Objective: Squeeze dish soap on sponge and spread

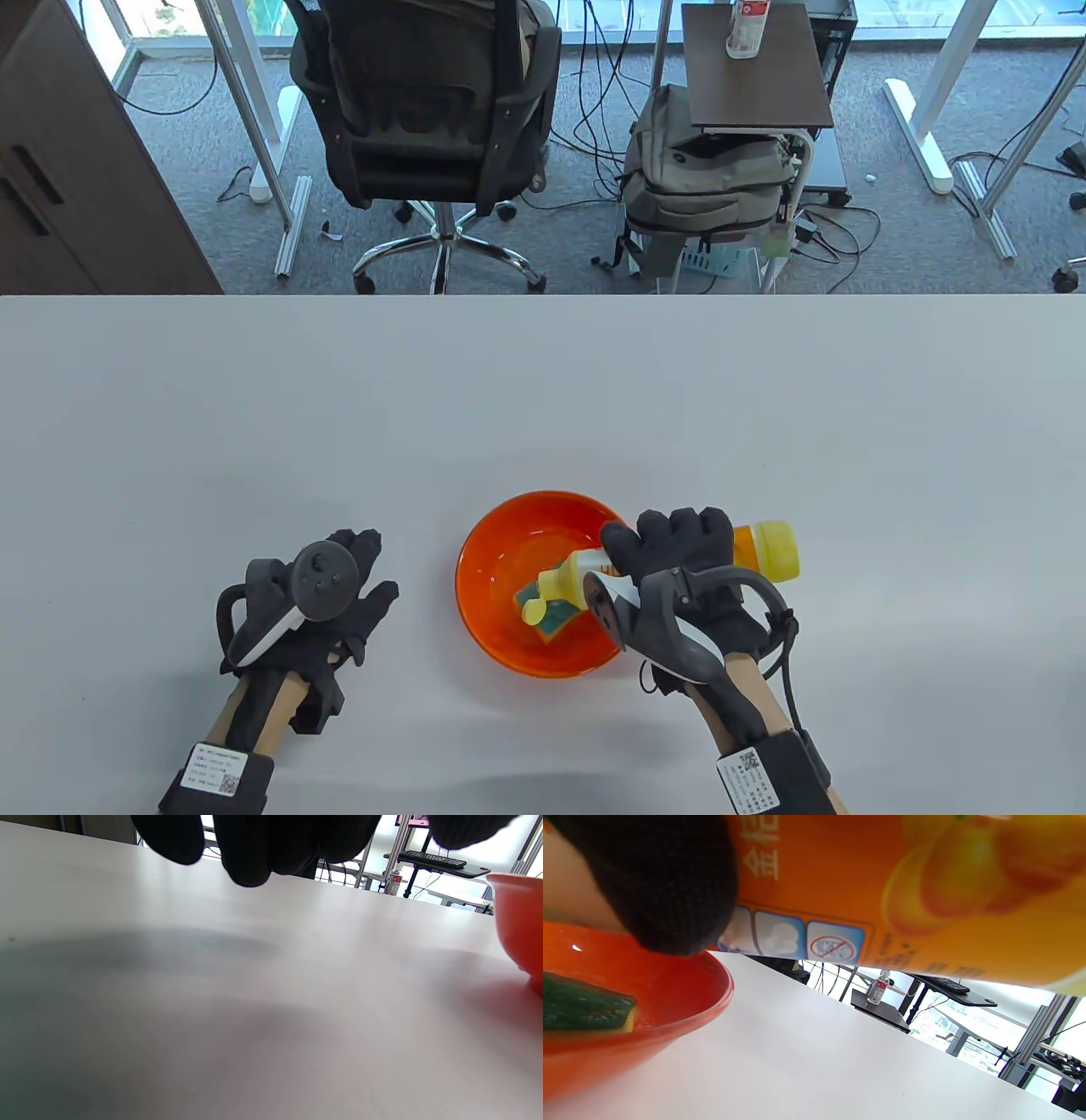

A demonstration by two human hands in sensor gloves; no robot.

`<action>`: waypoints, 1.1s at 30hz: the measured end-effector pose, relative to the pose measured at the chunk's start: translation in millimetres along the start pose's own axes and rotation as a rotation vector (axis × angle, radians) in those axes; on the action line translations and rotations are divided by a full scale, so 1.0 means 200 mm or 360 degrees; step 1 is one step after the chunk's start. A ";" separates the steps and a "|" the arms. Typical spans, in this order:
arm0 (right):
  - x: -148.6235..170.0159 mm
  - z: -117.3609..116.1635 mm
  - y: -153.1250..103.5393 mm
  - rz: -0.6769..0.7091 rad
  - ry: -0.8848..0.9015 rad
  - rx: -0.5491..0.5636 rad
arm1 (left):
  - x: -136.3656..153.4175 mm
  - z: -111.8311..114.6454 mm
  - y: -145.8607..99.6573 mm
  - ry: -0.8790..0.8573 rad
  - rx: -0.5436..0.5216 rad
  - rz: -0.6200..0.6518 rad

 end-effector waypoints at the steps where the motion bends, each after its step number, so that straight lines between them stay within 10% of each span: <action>1: -0.01 0.00 0.00 0.0011 0.0004 0.0004 | 0.00 0.00 0.00 0.0000 -0.0001 0.0002; 33: -0.11 0.03 -0.01 0.0121 0.0286 0.0054 | 0.00 0.00 0.00 -0.0037 0.0000 0.0019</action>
Point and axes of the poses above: the tracker on the back of each hand, its own x axis roughly to the little-finger side, its own y axis roughly from the wrist to the fingertips, z = x × y, the point moved 4 cm from there along y, roughly from the wrist to the fingertips, and after that the axes turned 6 degrees about -y, right-handed, at the moved point
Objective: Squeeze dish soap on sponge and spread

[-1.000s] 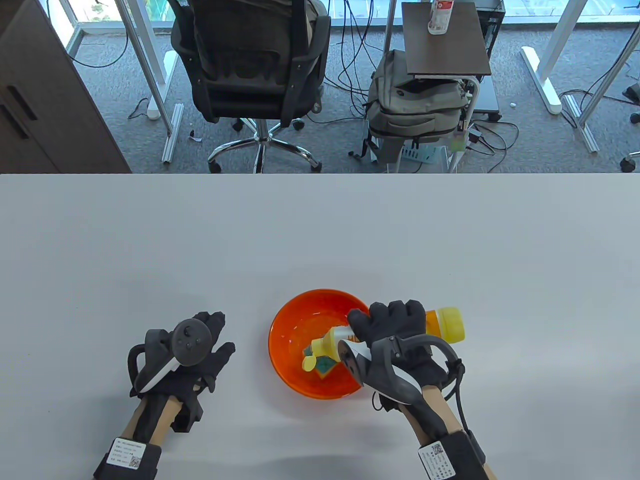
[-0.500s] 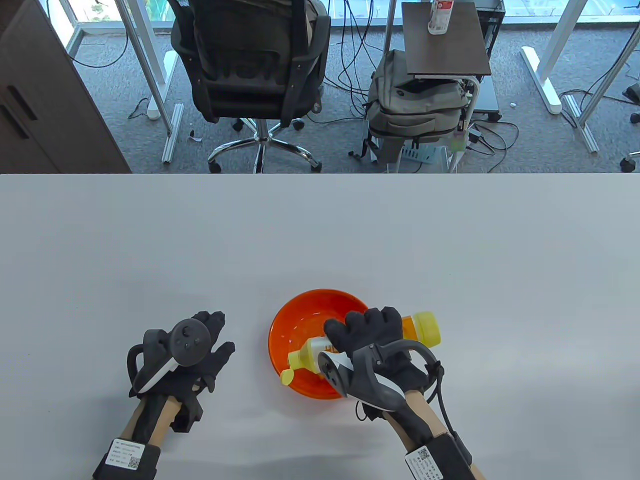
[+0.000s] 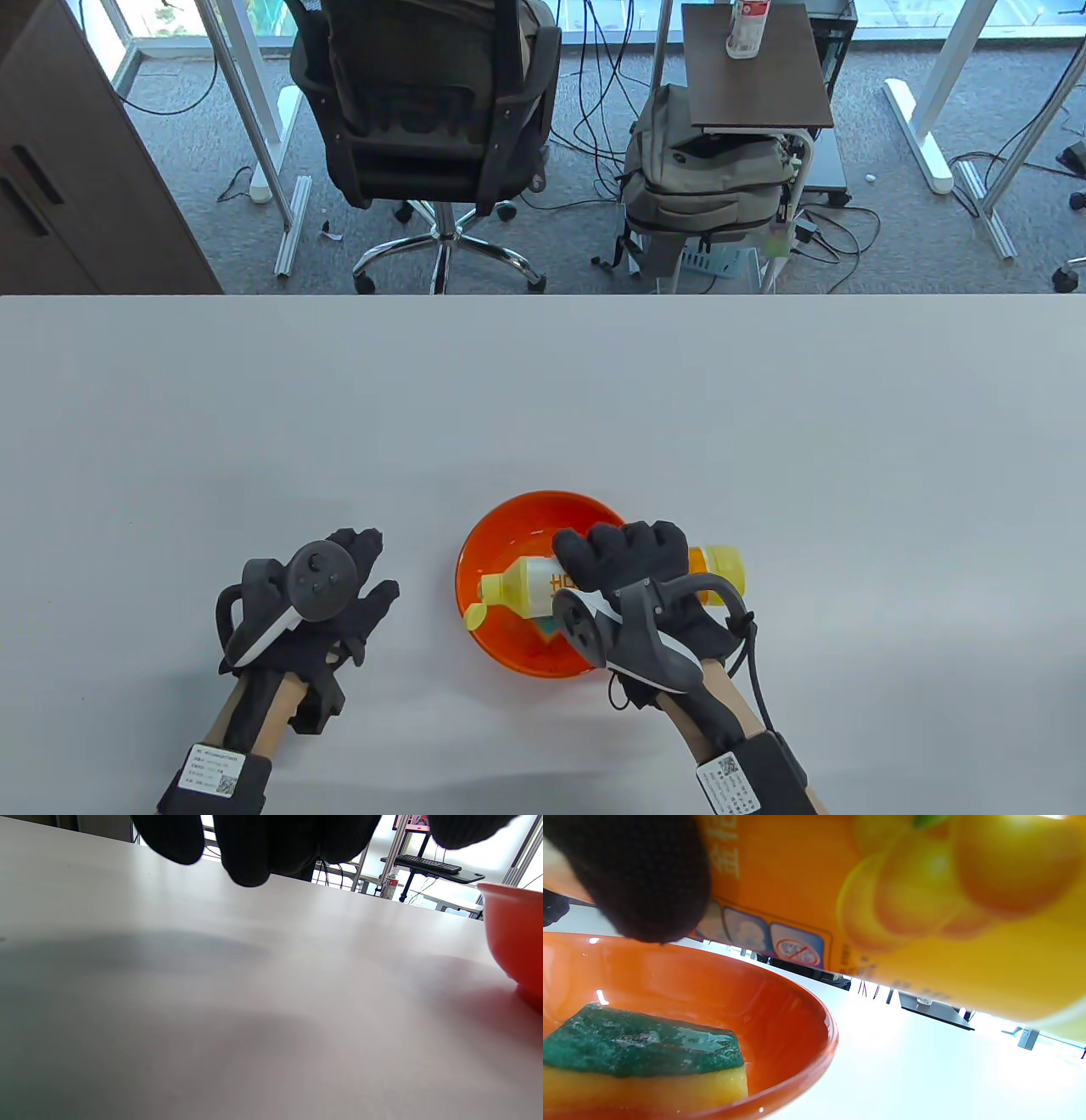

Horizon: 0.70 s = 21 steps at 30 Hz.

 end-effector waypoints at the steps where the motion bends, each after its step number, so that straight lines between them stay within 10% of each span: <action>1: 0.01 0.00 0.00 -0.0013 0.0017 0.0004 | 0.00 0.00 0.00 0.0001 -0.0001 0.0005; 21: 0.18 0.01 -0.02 -0.0127 0.0379 0.0101 | -0.33 -0.24 -0.12 -0.0295 -0.0266 0.0417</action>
Point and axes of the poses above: the tracker on the back of each hand, its own x axis roughly to the little-finger side, its own y axis roughly from the wrist to the fingertips, z = x × y, the point moved 4 cm from there along y, roughly from the wrist to the fingertips, and after that the axes turned 6 degrees about -y, right-handed, at the moved point
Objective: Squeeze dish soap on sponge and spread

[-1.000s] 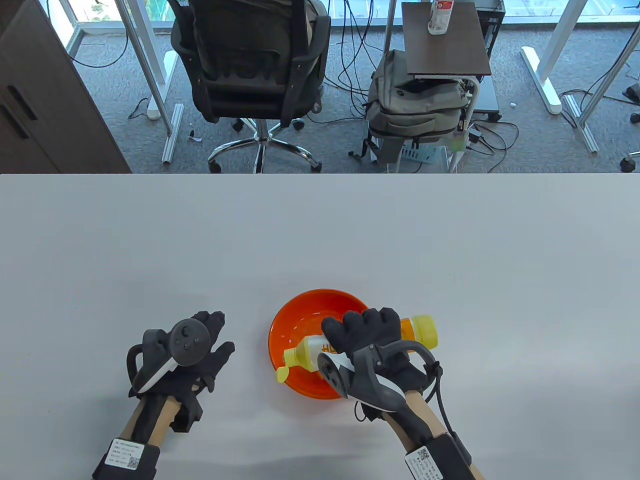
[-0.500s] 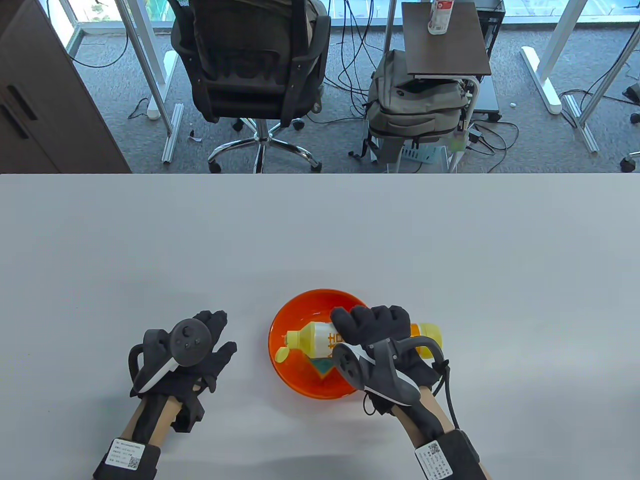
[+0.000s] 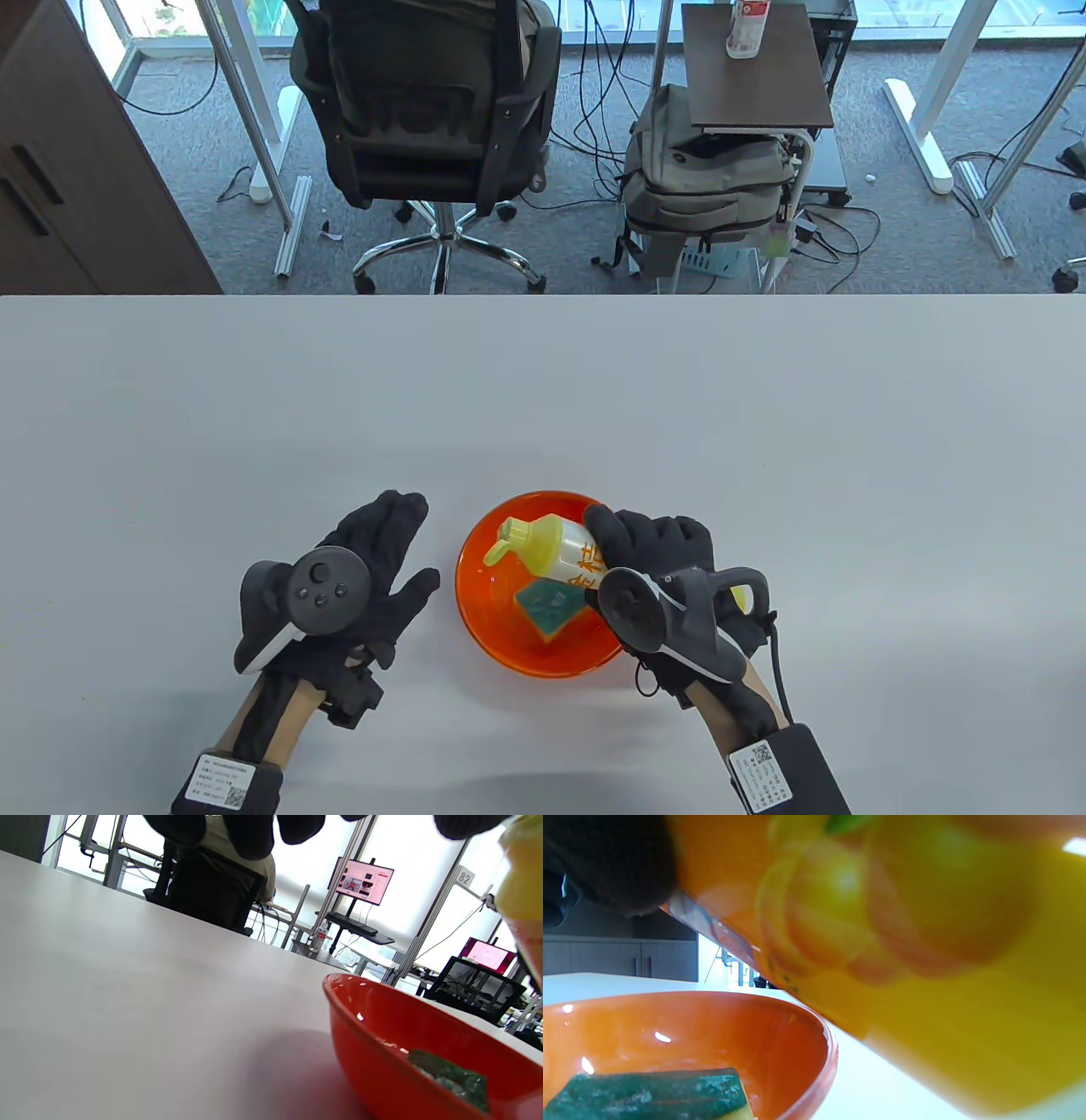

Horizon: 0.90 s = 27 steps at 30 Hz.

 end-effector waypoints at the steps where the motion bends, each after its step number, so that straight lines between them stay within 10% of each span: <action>1: 0.00 0.00 0.00 -0.0005 0.0019 0.0004 | -0.03 -0.01 0.00 -0.0004 -0.0021 0.0027; 14: 0.05 0.04 -0.02 -0.0046 0.0292 0.0101 | -0.47 -0.19 -0.02 0.0033 -0.0247 0.0468; 27: 0.07 0.00 -0.01 -0.0066 0.0495 0.0019 | -0.48 -0.12 0.01 0.0257 -0.0306 0.0493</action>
Point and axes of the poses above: the tracker on the back of each hand, its own x axis roughly to the little-finger side, its own y axis roughly from the wrist to the fingertips, z = x × y, the point moved 4 cm from there along y, roughly from the wrist to the fingertips, and after that the axes turned 6 degrees about -y, right-handed, at the moved point
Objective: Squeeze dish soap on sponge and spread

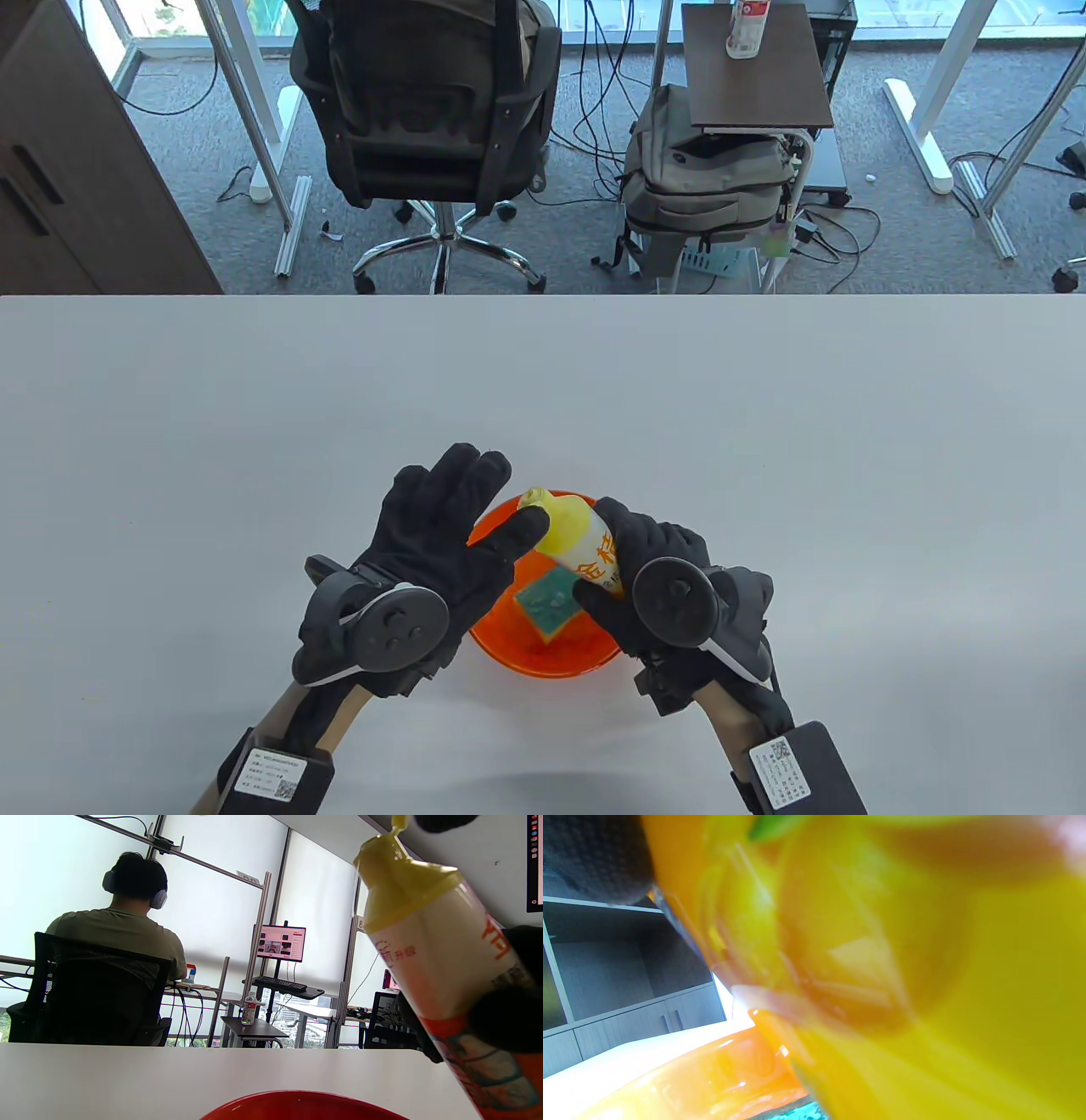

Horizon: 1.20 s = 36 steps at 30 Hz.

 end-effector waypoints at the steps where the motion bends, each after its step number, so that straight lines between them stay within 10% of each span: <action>1: 0.00 0.00 0.00 0.0002 0.0008 -0.0018 | 0.01 0.00 0.00 0.0007 0.0000 -0.0010; 36: -0.06 0.00 -0.03 0.0092 0.0024 -0.0036 | 0.17 0.18 -0.01 -0.0780 0.0362 -0.0162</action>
Point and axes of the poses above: the tracker on the back of each hand, its own x axis roughly to the little-finger side, its own y axis roughly from the wrist to the fingertips, z = x × y, the point moved 4 cm from there along y, roughly from the wrist to the fingertips, and after that the axes turned 6 degrees about -y, right-handed, at the moved point
